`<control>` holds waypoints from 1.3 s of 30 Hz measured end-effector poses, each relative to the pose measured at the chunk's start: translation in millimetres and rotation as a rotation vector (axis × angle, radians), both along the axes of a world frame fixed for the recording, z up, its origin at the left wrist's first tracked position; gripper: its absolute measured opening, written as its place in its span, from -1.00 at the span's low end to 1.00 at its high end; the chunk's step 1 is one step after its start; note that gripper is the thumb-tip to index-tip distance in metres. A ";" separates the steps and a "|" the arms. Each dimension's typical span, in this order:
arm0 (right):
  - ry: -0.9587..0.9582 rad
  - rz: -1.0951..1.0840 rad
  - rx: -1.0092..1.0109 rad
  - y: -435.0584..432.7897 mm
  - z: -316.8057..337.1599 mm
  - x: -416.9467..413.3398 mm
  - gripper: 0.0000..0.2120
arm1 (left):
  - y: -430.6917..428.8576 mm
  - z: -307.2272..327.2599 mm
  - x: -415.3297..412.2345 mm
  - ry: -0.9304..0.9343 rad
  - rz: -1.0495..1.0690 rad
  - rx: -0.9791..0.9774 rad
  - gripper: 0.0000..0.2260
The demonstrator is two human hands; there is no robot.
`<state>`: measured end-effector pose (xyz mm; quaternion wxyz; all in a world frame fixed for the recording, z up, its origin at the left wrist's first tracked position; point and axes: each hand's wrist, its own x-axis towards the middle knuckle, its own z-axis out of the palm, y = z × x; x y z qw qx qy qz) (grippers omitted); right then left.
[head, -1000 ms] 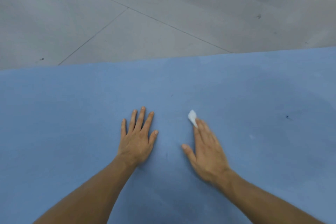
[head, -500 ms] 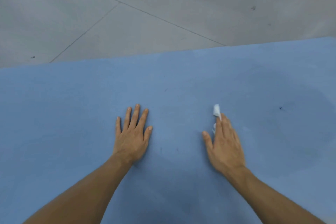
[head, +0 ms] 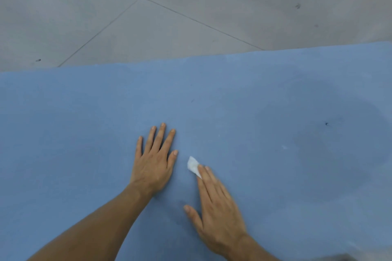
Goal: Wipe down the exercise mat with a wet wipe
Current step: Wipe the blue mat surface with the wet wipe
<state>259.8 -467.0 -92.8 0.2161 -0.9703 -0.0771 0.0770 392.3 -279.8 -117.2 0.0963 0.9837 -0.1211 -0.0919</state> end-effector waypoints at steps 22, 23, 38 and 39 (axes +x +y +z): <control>-0.082 -0.012 -0.030 6.5 -6.4 -50.4 -0.23 | -18.2 1.9 -15.1 -0.032 -0.099 -0.021 -0.43; -0.085 -0.001 -0.032 5.9 -5.1 -50.9 -0.24 | -21.7 2.1 -16.4 -0.031 -0.107 -0.017 -0.42; -0.027 -0.270 -0.117 -49.3 -9.7 -35.1 -0.31 | -29.8 5.0 -27.2 -0.017 -0.083 -0.005 -0.45; -0.025 -0.232 -0.097 -37.8 -10.1 -39.7 -0.32 | -30.0 5.2 -28.0 -0.015 -0.082 -0.001 -0.46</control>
